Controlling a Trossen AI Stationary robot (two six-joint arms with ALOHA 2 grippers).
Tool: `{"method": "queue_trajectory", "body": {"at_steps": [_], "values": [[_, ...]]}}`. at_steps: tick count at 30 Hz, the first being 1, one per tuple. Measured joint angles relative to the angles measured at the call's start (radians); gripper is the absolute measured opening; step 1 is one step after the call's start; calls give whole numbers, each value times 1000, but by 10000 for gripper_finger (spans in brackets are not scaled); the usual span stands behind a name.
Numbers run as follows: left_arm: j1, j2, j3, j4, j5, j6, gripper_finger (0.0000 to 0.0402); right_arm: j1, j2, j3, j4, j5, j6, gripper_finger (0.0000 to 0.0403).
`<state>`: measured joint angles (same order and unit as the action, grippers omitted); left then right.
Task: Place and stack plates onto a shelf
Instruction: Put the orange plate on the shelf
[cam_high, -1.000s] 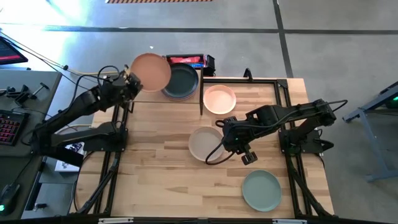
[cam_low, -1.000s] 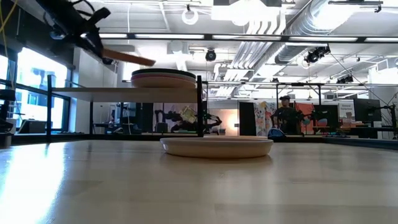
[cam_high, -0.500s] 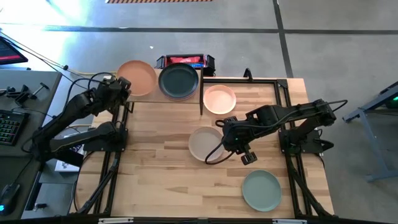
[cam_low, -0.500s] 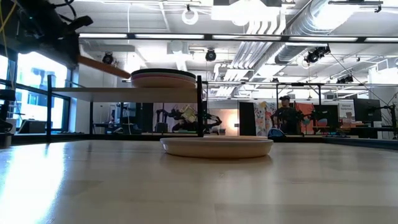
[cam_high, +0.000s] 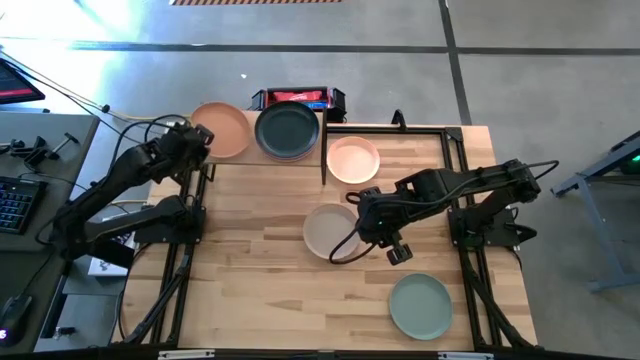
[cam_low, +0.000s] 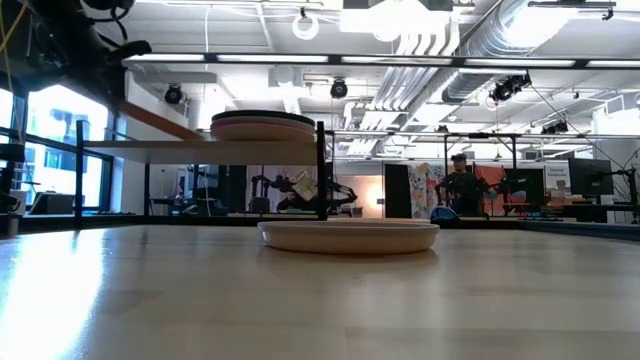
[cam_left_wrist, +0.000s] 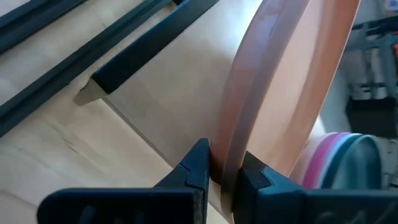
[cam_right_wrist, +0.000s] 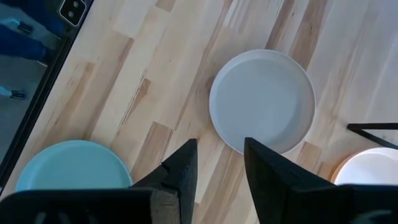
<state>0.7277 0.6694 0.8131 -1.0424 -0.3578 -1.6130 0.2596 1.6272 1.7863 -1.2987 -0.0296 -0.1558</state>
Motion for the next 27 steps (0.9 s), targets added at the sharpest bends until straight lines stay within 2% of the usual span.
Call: {"method": "queue_trajectory", "body": {"at_steps": [9, 17, 27], "values": [[0, 80, 2, 10, 3, -1, 26, 0, 0, 0, 8, 0, 0, 110], [0, 85, 1, -2, 3, 4, 50, 0, 0, 0, 8, 0, 0, 110], [0, 84, 0, 0, 41, 92, 73, 0, 0, 0, 8, 0, -1, 110]]}}
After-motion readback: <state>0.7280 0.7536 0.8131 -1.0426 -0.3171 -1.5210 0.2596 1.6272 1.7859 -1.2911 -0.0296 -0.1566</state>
